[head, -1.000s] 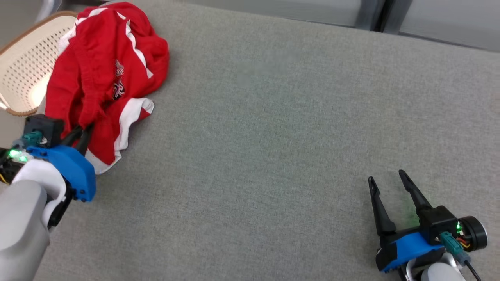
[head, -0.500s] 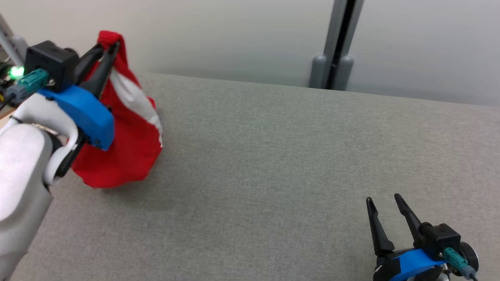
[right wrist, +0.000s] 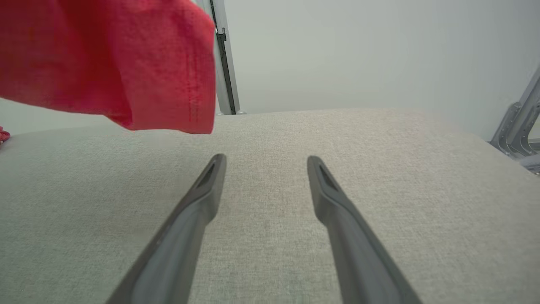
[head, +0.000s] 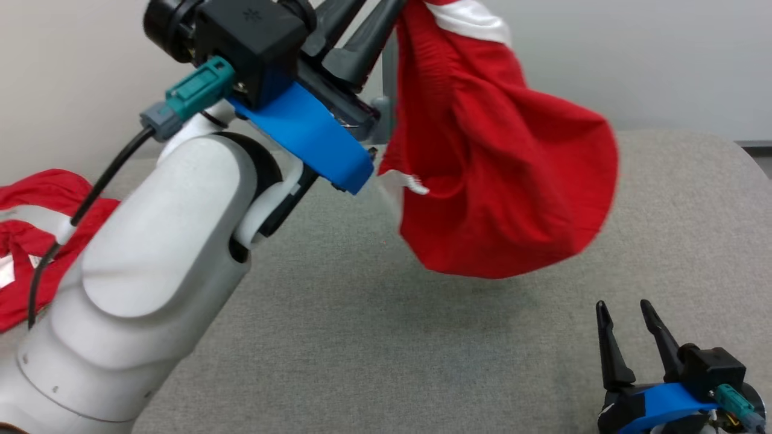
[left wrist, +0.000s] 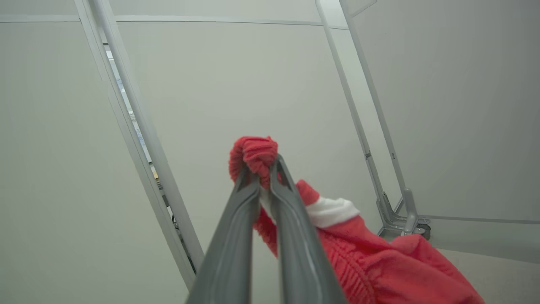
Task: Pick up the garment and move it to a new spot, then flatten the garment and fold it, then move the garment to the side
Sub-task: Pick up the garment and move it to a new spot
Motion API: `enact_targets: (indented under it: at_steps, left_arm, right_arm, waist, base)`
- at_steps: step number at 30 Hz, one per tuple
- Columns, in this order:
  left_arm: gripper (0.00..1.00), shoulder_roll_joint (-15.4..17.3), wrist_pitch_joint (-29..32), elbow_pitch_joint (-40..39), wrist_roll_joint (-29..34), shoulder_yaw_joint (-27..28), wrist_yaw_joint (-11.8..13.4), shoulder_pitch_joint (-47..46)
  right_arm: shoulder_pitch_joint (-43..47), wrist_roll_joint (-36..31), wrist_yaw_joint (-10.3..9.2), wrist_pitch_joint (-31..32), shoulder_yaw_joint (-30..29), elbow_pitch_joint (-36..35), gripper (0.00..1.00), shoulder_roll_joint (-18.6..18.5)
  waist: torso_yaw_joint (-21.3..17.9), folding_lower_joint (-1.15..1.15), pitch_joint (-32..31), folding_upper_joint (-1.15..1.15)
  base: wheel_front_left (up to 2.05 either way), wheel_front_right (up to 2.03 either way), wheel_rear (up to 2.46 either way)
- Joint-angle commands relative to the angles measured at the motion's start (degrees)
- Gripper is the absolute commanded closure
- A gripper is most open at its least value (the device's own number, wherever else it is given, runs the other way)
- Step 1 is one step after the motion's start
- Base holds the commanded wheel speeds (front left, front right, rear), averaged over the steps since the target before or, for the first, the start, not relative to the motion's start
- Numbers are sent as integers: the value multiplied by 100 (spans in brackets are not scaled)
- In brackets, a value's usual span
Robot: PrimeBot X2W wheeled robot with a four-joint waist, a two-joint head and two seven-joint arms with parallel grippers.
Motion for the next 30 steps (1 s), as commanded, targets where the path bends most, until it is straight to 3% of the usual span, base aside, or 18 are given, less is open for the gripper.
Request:
enact_targets:
  at_steps: [1, 7, 15, 23, 24, 25, 27, 28, 29, 30]
  left_arm:
    - [100, -87, -253, 109, 12, -54, 28, 135]
    - [100, -184, -829, 774, -147, -273, -24, 1010]
    - [100, -92, -1406, 2585, -464, -161, 241, 2231]
    - [100, -339, -1656, 3718, -707, 158, 351, 2558]
    - [95, -375, -1665, 3814, -686, 190, 352, 2556]
    - [78, -413, -1678, 3886, -663, 219, 362, 2539]
    - [56, -497, -1690, 3997, -640, 289, 352, 2496]
    - [41, -521, -1695, 3989, -580, 357, 363, 2447]
    - [8, -536, -1694, 3945, -526, 431, 384, 2409]
    - [0, -560, -1694, 3909, -473, 500, 391, 2408]
  right_arm:
    - [-97, 3, -1, -8, -87, -51, 0, -18]
    - [-137, -46, -1, -9, -348, -94, 0, -18]
    - [-238, -42, -1, -9, -387, -124, 0, -19]
    - [-362, -24, -1, -9, -293, -138, 0, -20]
    - [-361, -29, -1, -9, -284, -139, 0, -20]
    - [-352, -36, -1, -9, -274, -135, 0, -19]
    - [-358, -49, -1, -9, -251, -132, 0, -20]
    - [-369, -54, -1, -9, -240, -132, 0, -20]
    - [-384, -55, -1, -8, -232, -127, 0, -20]
    - [-397, -56, -1, -9, -222, -124, 0, -20]
  waist:
    - [-67, 1, 111, 0]
    - [-148, 1, 421, 0]
    - [-115, 1, 715, 0]
    - [-8, 1, 824, 0]
    - [12, 1, 829, 0]
    - [31, 1, 831, 0]
    - [61, 1, 832, 0]
    - [76, 1, 835, 0]
    - [89, 1, 836, 0]
    - [98, 1, 831, 0]
  base:
    - [0, 0, 0]
    - [0, 0, 0]
    - [0, 0, 0]
    - [0, 0, 0]
    - [0, 0, 0]
    - [0, 0, 0]
    - [0, 0, 0]
    - [0, 0, 0]
    - [0, 0, 0]
    - [0, 0, 0]
